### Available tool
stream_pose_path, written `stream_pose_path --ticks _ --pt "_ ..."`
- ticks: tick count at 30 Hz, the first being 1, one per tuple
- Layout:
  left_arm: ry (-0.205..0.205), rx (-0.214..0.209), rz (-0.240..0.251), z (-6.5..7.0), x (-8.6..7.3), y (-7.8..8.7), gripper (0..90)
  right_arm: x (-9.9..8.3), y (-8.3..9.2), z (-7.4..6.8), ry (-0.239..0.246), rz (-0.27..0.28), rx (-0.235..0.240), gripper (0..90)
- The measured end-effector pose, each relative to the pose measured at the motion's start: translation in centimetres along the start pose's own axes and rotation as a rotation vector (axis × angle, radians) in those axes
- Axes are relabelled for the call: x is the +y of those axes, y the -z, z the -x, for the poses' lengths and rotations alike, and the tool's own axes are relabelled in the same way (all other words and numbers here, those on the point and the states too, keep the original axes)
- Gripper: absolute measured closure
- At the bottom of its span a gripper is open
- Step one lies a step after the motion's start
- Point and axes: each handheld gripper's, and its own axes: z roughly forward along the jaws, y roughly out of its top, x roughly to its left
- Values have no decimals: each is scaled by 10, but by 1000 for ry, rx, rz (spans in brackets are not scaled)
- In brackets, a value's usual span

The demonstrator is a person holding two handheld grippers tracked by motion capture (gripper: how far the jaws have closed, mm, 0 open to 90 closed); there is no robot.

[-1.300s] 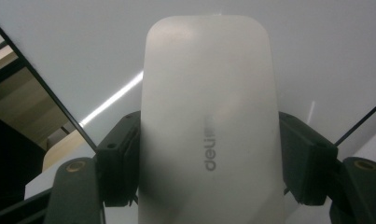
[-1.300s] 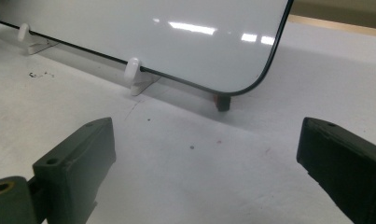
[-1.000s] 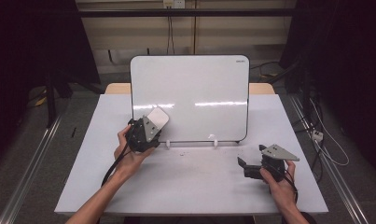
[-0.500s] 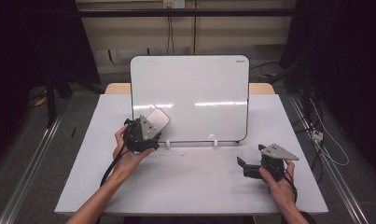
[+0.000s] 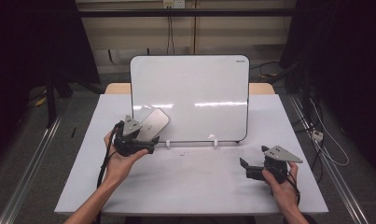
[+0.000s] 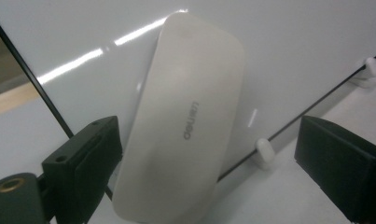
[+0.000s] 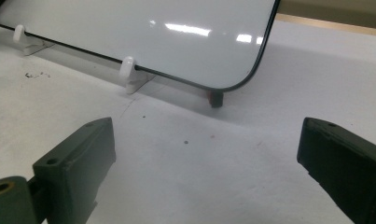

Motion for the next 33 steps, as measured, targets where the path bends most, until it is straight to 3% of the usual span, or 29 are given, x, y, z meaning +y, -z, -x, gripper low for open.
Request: stream_pose_path --ticks 4,9,11,20,23,27,29,33 --pt "-13 3 4 3 -8 12 53 0 1 0 -1 0 -2 42" --pt "24 14 19 4 -21 27 51 0 0 0 5 -1 -2 42" --pt "47 45 23 4 -26 32 51 0 0 -1 4 -3 -1 42" --pt "64 86 33 5 -48 54 51 0 -1 0 3 -5 -5 42" --pt "89 87 49 6 -56 56 51 0 -1 -1 5 -6 -4 42" --pt "63 85 55 7 -64 59 51 0 0 -1 7 -4 -4 43" --pt "81 96 60 8 -66 60 51 0 0 -1 5 -4 -4 43" --pt "79 98 73 8 -65 60 55 0 0 0 2 -5 -7 43"
